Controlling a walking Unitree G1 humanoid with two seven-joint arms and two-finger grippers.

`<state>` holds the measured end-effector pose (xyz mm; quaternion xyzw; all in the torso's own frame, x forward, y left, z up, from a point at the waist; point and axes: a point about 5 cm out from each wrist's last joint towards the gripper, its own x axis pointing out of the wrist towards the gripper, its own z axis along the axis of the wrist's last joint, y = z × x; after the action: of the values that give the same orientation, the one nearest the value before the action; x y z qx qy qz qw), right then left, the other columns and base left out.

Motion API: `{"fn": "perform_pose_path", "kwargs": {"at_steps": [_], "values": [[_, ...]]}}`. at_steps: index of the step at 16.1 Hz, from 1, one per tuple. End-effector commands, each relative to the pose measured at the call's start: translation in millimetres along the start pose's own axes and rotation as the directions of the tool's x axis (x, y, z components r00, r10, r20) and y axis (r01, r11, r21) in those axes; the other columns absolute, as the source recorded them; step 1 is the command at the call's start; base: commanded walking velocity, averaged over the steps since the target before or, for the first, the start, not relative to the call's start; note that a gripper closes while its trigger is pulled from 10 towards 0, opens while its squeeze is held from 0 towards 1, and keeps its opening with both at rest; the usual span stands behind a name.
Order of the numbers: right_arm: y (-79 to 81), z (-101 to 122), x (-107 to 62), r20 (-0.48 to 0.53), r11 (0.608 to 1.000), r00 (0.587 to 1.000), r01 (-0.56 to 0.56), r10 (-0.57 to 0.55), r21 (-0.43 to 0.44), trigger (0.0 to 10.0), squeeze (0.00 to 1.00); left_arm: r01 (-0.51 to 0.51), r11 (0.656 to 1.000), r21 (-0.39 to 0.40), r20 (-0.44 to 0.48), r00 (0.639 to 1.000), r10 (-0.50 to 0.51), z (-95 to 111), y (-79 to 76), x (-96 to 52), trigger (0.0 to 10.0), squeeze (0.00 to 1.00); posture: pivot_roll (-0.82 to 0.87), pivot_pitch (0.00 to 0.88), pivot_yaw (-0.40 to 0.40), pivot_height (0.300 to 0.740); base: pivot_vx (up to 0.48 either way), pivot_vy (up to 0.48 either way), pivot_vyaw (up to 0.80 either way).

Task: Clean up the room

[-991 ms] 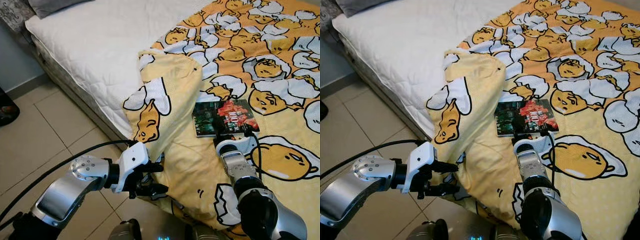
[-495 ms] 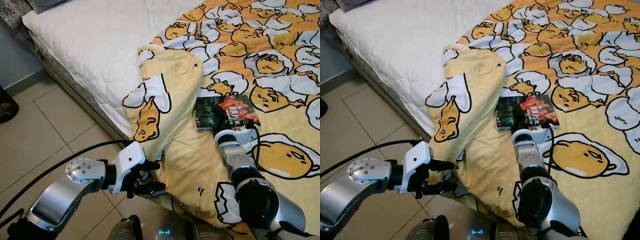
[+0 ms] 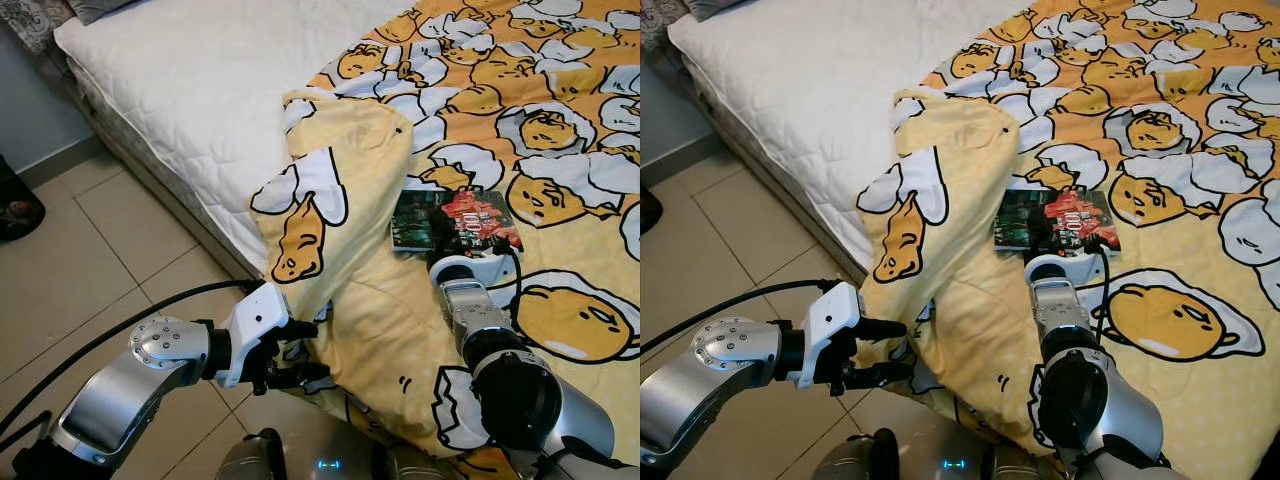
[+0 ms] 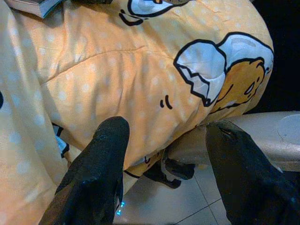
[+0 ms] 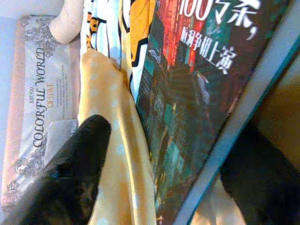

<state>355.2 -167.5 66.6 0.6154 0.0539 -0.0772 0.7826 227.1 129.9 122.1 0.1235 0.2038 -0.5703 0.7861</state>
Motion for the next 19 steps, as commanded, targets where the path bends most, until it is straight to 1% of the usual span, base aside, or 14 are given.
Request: {"fn": "perform_pose_path", "kwargs": {"at_steps": [1,8,14,19], "values": [[4.4,-1.1,1.9,-0.001,1.0,1.0,-0.008,0.008,-0.001,0.0,0.0,-0.009,1.0,0.002,-0.002,1.0,0.009,-0.2,-1.0,-1.9,10.0,0.08,0.07,0.186,0.034,0.74,0.0,0.0,0.0],[1.4,-3.4,0.7,-0.017,1.0,1.0,0.002,-0.002,-0.028,0.0,0.0,-0.013,1.0,0.0,-0.003,1.0,0.013,-1.6,-1.5,-0.1,10.0,0.08,0.07,0.17,0.029,0.74,0.0,0.0,0.0],[-1.5,-7.6,-0.9,-0.027,0.999,1.0,0.011,-0.012,-0.03,0.0,0.0,-0.029,1.0,0.004,0.005,1.0,0.029,-0.7,1.5,-1.2,10.0,0.08,0.07,0.16,0.028,0.74,0.0,0.0,0.0],[-3.9,-6.8,-1.7,-0.024,0.999,0.999,0.023,-0.024,-0.031,0.0,0.0,-0.032,0.999,0.007,0.01,0.999,0.032,0.9,2.3,0.0,10.0,0.08,0.07,0.155,0.034,0.74,0.0,0.0,0.0]]}}
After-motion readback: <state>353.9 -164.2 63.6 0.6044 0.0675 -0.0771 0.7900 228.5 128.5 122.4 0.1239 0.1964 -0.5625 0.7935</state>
